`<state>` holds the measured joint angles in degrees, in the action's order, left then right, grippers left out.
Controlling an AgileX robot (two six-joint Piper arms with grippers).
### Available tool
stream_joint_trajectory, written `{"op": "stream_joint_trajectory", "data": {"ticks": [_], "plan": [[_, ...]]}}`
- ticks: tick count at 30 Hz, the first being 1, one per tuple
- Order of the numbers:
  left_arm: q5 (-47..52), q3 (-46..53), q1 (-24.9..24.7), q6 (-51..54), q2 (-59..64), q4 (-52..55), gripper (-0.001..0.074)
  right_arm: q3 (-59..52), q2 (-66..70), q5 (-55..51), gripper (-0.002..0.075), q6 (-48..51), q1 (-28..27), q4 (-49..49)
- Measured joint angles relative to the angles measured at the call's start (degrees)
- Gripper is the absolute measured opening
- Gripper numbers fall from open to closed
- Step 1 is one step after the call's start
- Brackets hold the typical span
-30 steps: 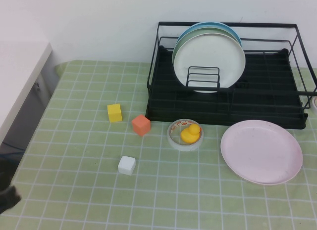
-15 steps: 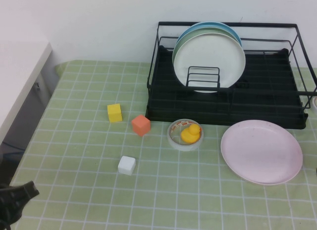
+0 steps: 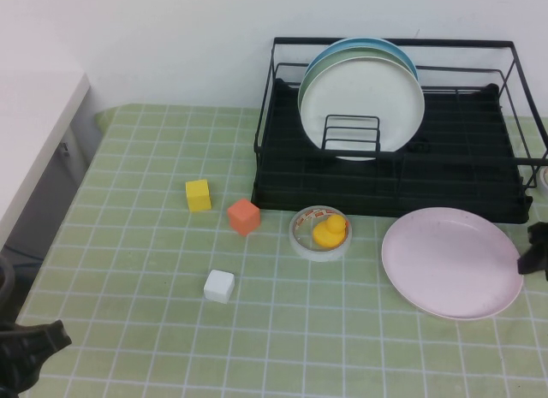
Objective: Place plate on rack
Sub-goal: Pick up the plate from the table
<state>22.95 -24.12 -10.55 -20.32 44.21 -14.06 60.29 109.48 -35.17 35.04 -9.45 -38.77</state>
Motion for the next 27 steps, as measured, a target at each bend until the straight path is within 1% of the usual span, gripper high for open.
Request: {"op": "stream_joint_trajectory", "data": {"ticks": [2, 6, 10, 13, 17, 19, 22, 23, 25, 27], "plan": [[-0.26, 0.00, 0.00, 0.23, 0.00, -0.23, -0.0001, 2.00, 2.44, 0.00, 0.0386, -0.81, 0.00, 0.00], [-0.59, 0.00, 0.00, 0.83, 0.00, -0.46, -0.0001, 5.68, 6.62, 0.00, 0.0401, -1.31, 0.58, -0.26], [-0.80, 0.00, 0.00, 1.74, 0.00, -0.83, -0.0001, 7.47, 9.68, 0.16, 0.0385, -1.42, 1.60, -0.94], [-0.80, 0.00, 0.00, 2.41, 0.00, -0.81, -0.0001, 7.85, 11.37, 0.53, 0.0356, -1.42, 2.47, -1.99], [-0.83, 0.00, 0.00, 2.41, 0.00, -0.91, -0.0001, 8.20, 12.65, 1.07, 0.0283, -1.42, 2.97, -2.79], [-0.93, 0.00, 0.00, 2.41, 0.00, -0.93, -0.0001, 8.32, 12.91, 1.34, 0.0221, -1.42, 2.97, -2.79], [-0.93, 0.00, 0.00, 2.41, 0.00, -1.03, -0.0002, 8.43, 13.20, 1.58, 0.0083, -1.42, 3.10, -3.04], [-0.93, 0.00, 0.00, 2.41, 0.00, -1.14, -0.0002, 8.43, 13.20, 1.32, 0.0055, -1.42, 3.10, -3.04], [-0.93, 0.00, 0.00, 2.41, 0.00, -1.93, -0.0002, 8.54, 13.20, -0.21, 0.0029, -1.42, 3.32, -3.12], [-0.81, 0.00, 0.00, 2.41, 0.00, -5.79, -0.0002, 8.54, 12.92, -3.05, 0.0018, -1.42, 3.47, -3.12]]}}
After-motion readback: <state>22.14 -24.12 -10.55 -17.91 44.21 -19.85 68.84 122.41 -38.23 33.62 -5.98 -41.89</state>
